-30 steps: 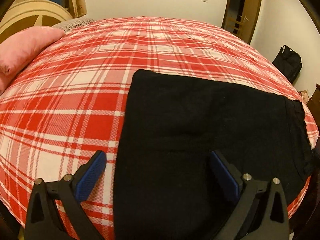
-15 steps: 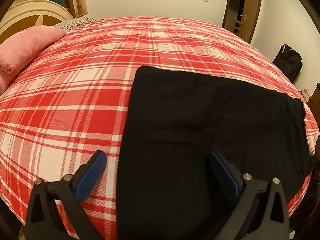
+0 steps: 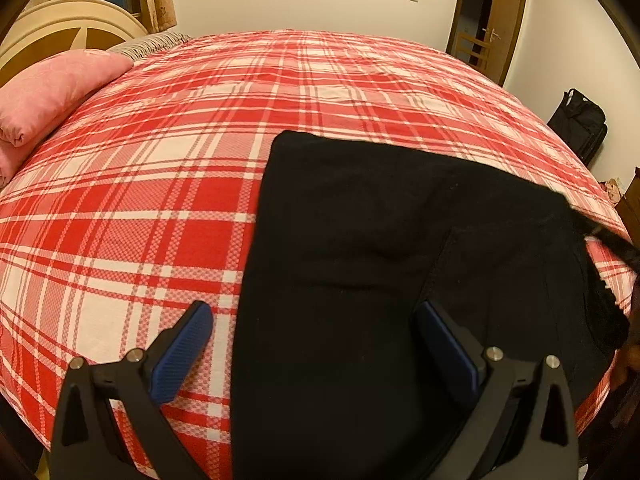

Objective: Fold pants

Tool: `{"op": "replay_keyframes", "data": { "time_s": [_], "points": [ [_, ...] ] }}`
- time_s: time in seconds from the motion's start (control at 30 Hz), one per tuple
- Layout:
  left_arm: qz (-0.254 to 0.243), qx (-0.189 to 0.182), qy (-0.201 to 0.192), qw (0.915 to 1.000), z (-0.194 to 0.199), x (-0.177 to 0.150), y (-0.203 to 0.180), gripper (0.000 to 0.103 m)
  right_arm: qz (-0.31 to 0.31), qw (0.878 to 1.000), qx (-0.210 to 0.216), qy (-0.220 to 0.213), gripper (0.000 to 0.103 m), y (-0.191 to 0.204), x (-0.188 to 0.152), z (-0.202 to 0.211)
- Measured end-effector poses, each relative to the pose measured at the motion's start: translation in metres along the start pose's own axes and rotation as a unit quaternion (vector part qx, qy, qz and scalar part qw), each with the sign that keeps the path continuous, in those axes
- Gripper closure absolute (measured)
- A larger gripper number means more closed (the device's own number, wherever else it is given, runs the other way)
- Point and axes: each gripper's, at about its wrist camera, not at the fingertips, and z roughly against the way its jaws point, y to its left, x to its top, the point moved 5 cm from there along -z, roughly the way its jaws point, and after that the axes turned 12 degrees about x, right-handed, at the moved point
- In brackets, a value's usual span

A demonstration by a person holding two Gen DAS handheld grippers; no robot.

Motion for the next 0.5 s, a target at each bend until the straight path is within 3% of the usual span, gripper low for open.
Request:
{"op": "replay_keyframes", "data": {
  "time_s": [0.17, 0.23, 0.3, 0.5],
  "points": [
    [-0.001, -0.001, 0.007, 1.0, -0.001, 0.001, 0.001, 0.0, -0.061, 0.995, 0.057, -0.062, 0.064, -0.011, 0.001, 0.041],
    [-0.005, 0.004, 0.015, 0.9999, 0.001, 0.003, 0.0, 0.0, -0.061, 0.993, 0.064, -0.076, 0.043, -0.01, -0.005, 0.057],
    [-0.021, 0.01, 0.014, 0.9996, 0.007, 0.007, -0.002, 0.0, -0.067, 0.992, 0.073, -0.084, 0.037, -0.008, -0.014, 0.068],
    [-0.039, 0.028, -0.028, 0.9985, 0.019, 0.03, -0.003, 0.0, -0.089, 0.991, 0.066, -0.069, 0.036, -0.013, -0.04, 0.065]
  ]
}}
